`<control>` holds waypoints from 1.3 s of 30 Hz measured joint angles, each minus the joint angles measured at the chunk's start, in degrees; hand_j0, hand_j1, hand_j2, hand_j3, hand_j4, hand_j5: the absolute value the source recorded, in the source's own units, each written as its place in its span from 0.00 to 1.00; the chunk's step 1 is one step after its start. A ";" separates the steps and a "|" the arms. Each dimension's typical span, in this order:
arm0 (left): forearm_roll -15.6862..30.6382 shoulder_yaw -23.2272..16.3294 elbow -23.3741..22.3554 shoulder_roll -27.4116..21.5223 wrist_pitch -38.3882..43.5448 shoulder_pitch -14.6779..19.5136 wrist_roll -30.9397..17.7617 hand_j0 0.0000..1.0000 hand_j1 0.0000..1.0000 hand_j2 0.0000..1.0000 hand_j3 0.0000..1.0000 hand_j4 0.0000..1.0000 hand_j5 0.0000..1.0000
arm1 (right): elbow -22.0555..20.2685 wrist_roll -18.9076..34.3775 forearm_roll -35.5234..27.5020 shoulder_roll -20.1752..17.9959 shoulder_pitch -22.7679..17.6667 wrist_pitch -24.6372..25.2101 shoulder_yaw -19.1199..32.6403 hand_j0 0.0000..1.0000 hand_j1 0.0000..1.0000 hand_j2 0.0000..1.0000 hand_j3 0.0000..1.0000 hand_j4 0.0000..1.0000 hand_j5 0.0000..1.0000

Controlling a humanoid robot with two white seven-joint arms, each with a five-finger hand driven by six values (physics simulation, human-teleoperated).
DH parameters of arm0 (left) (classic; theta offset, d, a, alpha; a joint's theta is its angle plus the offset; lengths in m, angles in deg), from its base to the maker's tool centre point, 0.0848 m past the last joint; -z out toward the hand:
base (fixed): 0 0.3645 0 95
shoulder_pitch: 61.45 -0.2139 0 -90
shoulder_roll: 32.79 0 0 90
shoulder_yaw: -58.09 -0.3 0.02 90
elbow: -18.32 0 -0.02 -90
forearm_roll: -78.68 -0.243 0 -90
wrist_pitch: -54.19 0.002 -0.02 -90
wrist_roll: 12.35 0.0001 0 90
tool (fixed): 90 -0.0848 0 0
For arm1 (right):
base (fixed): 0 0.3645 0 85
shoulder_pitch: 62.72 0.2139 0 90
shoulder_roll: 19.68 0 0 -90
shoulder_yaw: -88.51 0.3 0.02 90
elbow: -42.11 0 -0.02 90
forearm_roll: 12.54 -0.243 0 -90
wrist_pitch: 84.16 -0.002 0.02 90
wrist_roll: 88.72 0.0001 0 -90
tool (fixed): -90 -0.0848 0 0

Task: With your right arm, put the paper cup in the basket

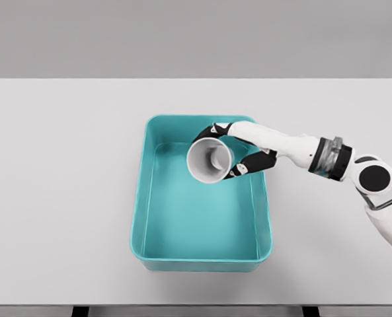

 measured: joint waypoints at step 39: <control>0.00 0.00 0.01 0.00 0.00 0.00 0.00 1.00 1.00 1.00 1.00 1.00 1.00 | -0.28 0.00 16.91 -0.50 3.25 -4.66 -9.23 0.84 0.84 0.84 0.84 0.84 0.84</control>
